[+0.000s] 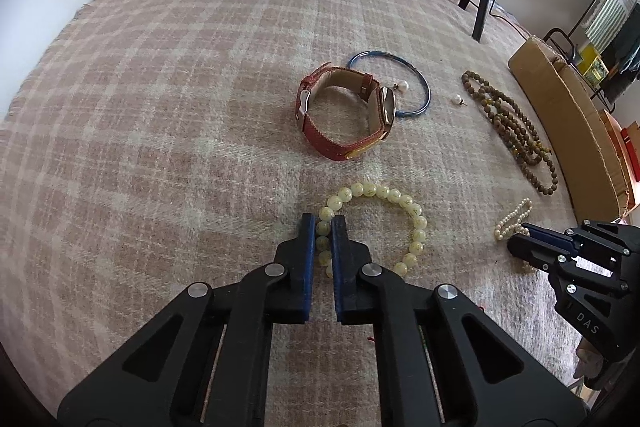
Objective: Organize jewelry
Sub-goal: 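Grasp the cream bead bracelet with the left tool while the right tool grasps the pearl necklace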
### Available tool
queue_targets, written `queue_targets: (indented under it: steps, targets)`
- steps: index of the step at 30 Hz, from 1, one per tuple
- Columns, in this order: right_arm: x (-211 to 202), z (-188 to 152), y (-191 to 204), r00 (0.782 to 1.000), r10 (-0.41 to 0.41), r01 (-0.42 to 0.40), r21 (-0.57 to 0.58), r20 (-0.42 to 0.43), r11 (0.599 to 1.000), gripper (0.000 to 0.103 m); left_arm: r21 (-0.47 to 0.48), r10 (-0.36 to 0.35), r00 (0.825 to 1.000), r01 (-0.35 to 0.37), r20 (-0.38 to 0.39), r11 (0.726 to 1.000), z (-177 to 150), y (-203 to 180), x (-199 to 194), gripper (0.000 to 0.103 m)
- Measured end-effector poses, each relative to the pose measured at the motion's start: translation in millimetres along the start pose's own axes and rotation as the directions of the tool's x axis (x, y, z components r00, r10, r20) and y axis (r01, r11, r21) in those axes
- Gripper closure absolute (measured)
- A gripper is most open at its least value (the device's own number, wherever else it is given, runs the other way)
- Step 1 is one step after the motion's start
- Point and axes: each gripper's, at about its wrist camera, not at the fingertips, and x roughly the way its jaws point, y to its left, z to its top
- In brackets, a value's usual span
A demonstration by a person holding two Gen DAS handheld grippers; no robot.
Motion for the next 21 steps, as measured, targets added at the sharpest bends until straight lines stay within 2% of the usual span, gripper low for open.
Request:
queue_targets:
  steps: [11,21]
  targets:
    - [-22,-12,-11,0.999,0.019,-0.022,0.064,0.046,0.998,0.095,0.014,0.010,0.999,-0.010,0.037,1.000,-12,-3,-22,0.098]
    - [-65,-19,-20,0.992,0.010,-0.023,0.101,0.129,0.995,0.096,0.031,0.002,0.997,-0.005,0.078,0.999,-13,-15,-44,0.098]
